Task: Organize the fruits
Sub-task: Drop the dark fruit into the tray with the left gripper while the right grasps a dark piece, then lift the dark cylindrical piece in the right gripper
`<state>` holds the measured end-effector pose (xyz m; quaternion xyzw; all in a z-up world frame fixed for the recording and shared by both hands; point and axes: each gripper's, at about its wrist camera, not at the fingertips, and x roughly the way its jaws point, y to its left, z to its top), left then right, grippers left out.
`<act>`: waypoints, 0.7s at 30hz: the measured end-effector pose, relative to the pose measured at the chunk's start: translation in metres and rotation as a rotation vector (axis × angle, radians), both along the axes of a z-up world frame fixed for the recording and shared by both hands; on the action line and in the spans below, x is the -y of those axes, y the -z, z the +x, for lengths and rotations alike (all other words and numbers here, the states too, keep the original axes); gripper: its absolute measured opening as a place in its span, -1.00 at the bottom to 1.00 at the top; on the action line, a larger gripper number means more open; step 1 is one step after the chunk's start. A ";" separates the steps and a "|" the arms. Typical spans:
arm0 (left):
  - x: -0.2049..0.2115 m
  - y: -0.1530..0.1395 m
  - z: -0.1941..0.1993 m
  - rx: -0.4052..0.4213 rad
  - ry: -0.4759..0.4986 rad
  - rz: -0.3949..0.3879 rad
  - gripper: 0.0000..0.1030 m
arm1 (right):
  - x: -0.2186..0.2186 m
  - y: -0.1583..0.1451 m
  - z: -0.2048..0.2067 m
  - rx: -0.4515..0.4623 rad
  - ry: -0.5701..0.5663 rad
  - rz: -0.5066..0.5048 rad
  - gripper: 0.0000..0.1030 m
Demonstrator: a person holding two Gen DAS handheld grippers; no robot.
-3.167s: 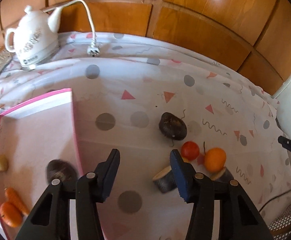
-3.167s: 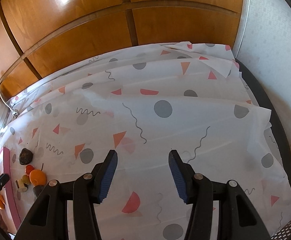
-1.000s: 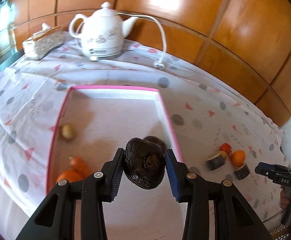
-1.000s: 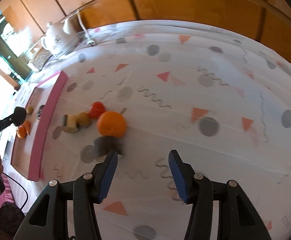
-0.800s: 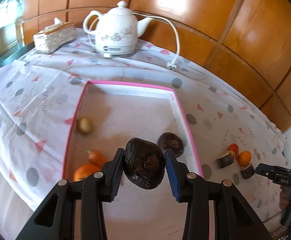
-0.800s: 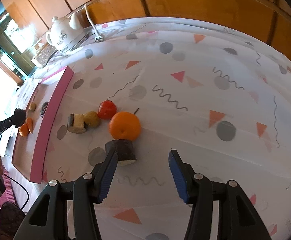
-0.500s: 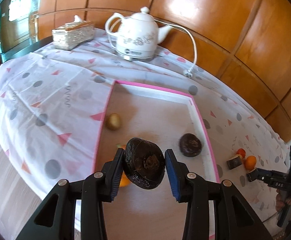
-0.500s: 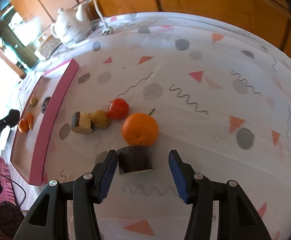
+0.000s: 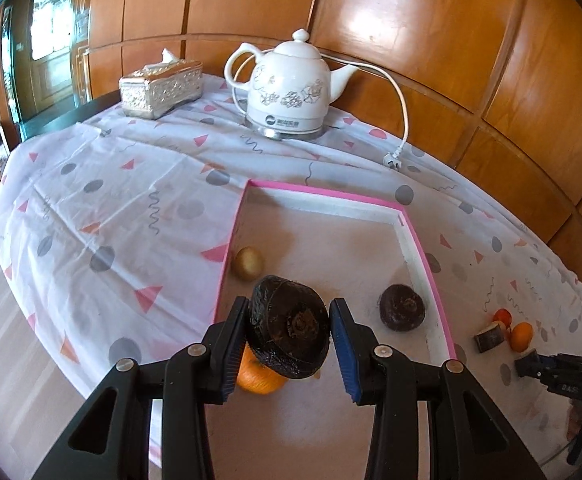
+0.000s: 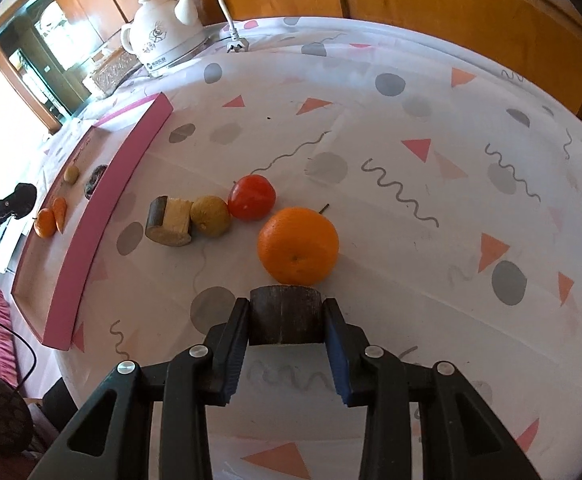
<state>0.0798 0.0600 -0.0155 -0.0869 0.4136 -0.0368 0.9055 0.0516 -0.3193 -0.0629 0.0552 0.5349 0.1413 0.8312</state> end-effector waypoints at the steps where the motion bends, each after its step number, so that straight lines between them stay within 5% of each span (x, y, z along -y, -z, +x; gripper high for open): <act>1: 0.003 0.000 0.003 0.005 0.003 0.003 -0.20 | 0.001 0.001 0.000 -0.003 0.002 -0.007 -0.30; 13: 0.039 0.025 0.044 -0.022 0.006 0.102 -0.19 | -0.002 0.002 -0.002 0.011 -0.026 -0.055 -0.30; 15: 0.041 0.023 0.043 -0.001 -0.002 0.121 -0.11 | -0.003 0.002 -0.002 0.014 -0.033 -0.065 -0.30; 17: 0.041 0.018 0.040 0.027 -0.026 0.135 0.20 | -0.005 0.003 -0.001 0.016 -0.040 -0.075 -0.30; 21: 0.040 0.006 0.031 0.067 -0.022 0.139 0.20 | -0.005 0.002 -0.001 0.018 -0.043 -0.079 -0.30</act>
